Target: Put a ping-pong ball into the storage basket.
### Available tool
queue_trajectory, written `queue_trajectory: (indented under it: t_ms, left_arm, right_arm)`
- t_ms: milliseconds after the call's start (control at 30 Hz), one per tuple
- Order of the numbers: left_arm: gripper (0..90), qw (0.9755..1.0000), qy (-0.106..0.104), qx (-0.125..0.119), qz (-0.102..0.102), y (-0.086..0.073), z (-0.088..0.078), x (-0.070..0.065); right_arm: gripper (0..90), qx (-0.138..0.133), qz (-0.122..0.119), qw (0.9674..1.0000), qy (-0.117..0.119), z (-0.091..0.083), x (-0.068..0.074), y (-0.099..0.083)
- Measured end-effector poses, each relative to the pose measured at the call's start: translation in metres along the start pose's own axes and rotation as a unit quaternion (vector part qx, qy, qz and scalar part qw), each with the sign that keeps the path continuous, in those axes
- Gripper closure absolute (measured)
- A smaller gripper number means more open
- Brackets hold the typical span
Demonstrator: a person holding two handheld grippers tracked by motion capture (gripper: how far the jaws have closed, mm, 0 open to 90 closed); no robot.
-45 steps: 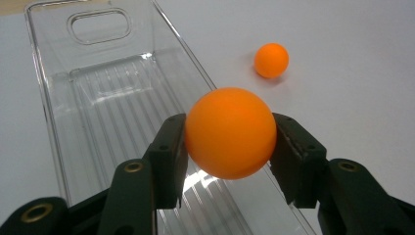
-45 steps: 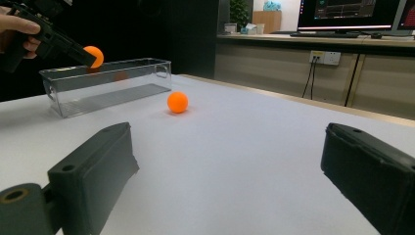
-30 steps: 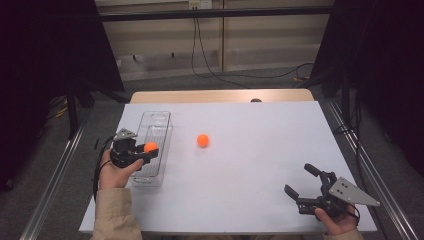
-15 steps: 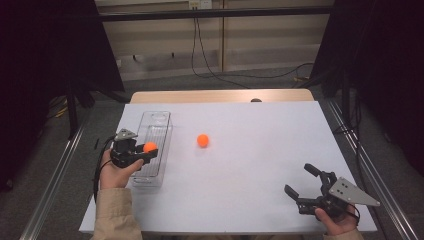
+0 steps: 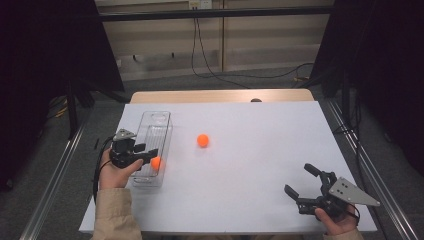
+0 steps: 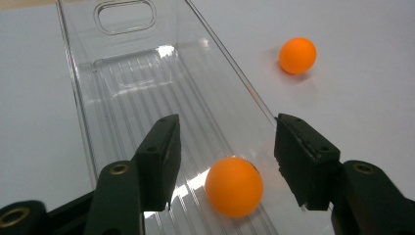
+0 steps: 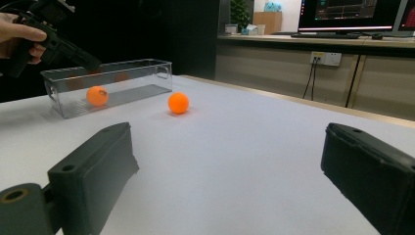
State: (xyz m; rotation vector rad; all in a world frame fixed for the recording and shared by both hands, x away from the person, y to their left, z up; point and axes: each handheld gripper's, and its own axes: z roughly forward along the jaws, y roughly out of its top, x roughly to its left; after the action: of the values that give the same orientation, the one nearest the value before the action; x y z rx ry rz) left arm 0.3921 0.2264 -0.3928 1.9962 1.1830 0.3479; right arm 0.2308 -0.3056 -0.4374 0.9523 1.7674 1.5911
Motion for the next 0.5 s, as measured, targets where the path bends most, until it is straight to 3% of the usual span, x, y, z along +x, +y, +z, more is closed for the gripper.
queue_trajectory:
  t_ms: [500]
  left_arm:
    - [33.4,0.9999,-0.007,-0.005,0.005,0.0068,-0.0033,-0.0097]
  right_arm:
    - [4.8,0.0,0.0,1.0,0.001,0.0001,0.0,0.0]
